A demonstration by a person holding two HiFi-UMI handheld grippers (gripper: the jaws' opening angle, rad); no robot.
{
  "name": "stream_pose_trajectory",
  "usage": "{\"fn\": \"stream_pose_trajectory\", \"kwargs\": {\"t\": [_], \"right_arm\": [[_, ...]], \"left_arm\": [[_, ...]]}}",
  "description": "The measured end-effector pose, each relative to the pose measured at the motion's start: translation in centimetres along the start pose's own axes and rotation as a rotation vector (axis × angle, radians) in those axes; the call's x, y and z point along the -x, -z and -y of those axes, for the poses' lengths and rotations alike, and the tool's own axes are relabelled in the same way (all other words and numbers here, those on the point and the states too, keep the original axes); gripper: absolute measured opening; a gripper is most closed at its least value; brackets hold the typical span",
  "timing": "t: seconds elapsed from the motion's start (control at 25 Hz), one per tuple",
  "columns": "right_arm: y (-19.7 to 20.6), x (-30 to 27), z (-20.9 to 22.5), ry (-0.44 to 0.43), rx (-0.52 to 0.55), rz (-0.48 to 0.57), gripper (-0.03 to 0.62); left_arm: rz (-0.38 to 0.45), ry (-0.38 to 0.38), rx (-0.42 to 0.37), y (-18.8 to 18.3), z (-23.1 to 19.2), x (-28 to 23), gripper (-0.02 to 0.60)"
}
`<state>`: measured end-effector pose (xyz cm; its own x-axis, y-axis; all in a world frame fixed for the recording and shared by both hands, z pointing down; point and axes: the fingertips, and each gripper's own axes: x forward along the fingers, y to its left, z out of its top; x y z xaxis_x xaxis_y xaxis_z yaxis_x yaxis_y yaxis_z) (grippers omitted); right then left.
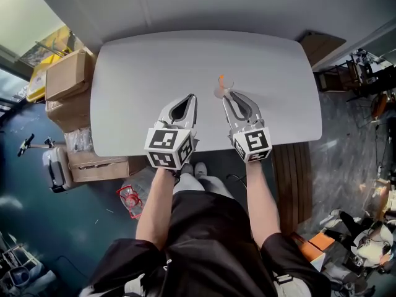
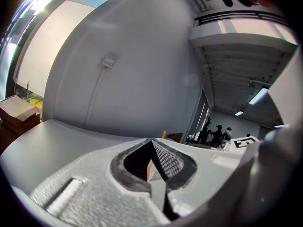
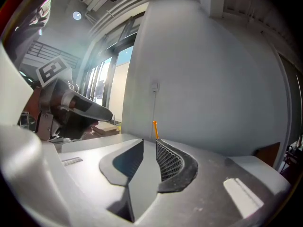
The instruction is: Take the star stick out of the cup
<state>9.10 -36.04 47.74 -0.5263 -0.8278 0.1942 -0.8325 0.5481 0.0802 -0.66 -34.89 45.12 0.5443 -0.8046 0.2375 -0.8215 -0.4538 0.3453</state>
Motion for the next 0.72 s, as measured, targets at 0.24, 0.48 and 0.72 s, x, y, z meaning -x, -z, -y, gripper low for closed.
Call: {"fn": "stream_pose_trajectory", "kwargs": {"t": [0.24, 0.48, 0.72], "right_arm": [[1.3, -2.3, 0.7, -0.016, 0.023, -0.049, 0.117], [2.5, -4.0, 1.3, -0.017, 0.076, -0.091, 0.115], [2.8, -6.1, 1.2, -0.036, 0.125, -0.132, 0.094]], "left_arm": [[0.009, -0.012, 0.008, -0.5, -0.5, 0.3, 0.002], [0.008, -0.011, -0.006, -0.2, -0.6, 0.7, 0.002], [0.001, -0.012, -0.009, -0.2, -1.1, 0.4, 0.002]]}}
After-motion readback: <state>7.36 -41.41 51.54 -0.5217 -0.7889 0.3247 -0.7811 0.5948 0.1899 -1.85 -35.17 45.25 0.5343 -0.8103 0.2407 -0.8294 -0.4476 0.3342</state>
